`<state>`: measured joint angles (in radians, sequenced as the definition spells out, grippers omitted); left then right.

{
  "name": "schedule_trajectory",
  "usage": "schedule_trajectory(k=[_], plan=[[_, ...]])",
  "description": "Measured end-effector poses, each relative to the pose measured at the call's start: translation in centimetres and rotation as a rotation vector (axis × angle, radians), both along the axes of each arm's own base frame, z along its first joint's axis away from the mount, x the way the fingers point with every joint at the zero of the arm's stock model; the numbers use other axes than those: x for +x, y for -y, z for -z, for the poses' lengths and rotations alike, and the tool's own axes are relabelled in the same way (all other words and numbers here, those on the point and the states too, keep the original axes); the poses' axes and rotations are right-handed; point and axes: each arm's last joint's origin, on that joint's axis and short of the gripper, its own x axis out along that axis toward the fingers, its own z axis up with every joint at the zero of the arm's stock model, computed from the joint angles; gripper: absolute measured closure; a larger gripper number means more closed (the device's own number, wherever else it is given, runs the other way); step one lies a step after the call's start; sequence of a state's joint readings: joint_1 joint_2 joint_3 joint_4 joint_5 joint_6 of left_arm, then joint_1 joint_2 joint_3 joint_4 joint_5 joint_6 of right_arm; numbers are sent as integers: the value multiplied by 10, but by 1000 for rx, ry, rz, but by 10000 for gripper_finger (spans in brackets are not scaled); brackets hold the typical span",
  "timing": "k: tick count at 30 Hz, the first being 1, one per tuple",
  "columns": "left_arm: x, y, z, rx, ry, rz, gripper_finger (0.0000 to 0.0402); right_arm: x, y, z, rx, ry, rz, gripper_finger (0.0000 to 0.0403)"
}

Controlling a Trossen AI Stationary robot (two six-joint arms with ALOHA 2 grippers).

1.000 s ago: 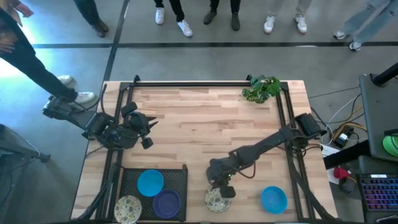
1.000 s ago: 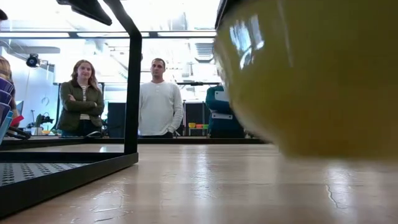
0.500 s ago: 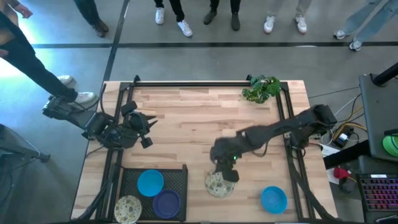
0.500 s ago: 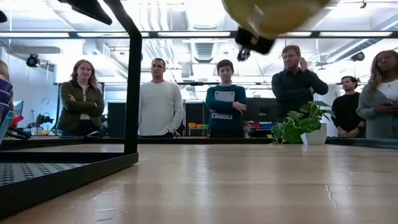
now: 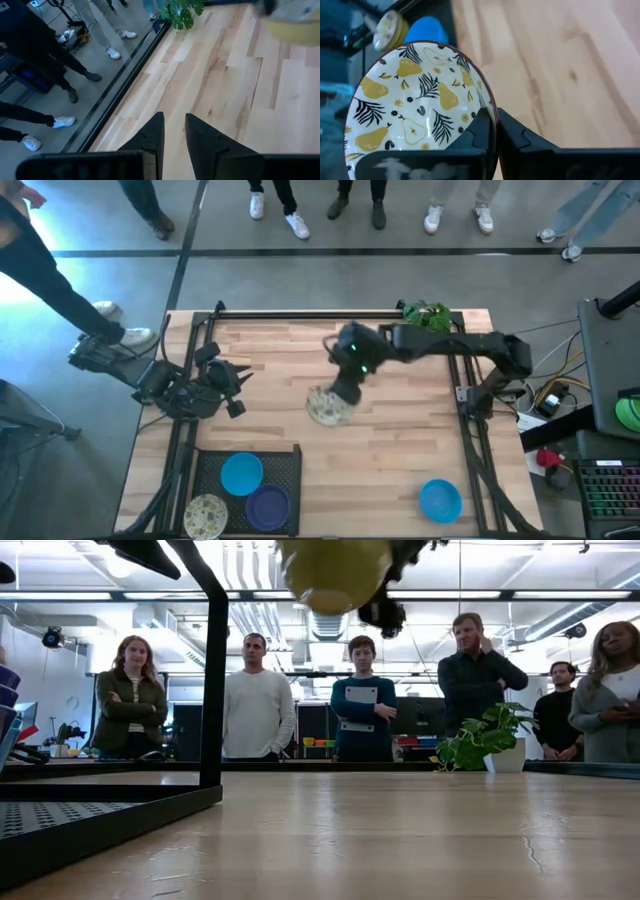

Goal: Pick & Place Mini bowls
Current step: Stack the yellow patterned bowl on the yellow patterned bowl on the shelf

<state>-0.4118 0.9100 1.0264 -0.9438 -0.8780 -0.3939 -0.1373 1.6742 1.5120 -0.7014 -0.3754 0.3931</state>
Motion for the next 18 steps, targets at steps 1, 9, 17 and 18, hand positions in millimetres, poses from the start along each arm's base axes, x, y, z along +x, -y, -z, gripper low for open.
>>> schedule_trajectory(k=[1, 9, 17, 18], plan=[[0, 0, 0, 0, 0, 0, 330, 4, 8, 2, 10, -2, 11, 394], [0, 0, 0, -12, 12, -12, 330, 42, 60, 43, 46, -83, 87, 393], [0, 0, 0, -22, 19, -18, 330, 84, 86, 96, -9, -160, 102, 393], [0, 0, 0, -22, 19, -18, 330, 90, 87, 101, -19, -163, 97, 393]])
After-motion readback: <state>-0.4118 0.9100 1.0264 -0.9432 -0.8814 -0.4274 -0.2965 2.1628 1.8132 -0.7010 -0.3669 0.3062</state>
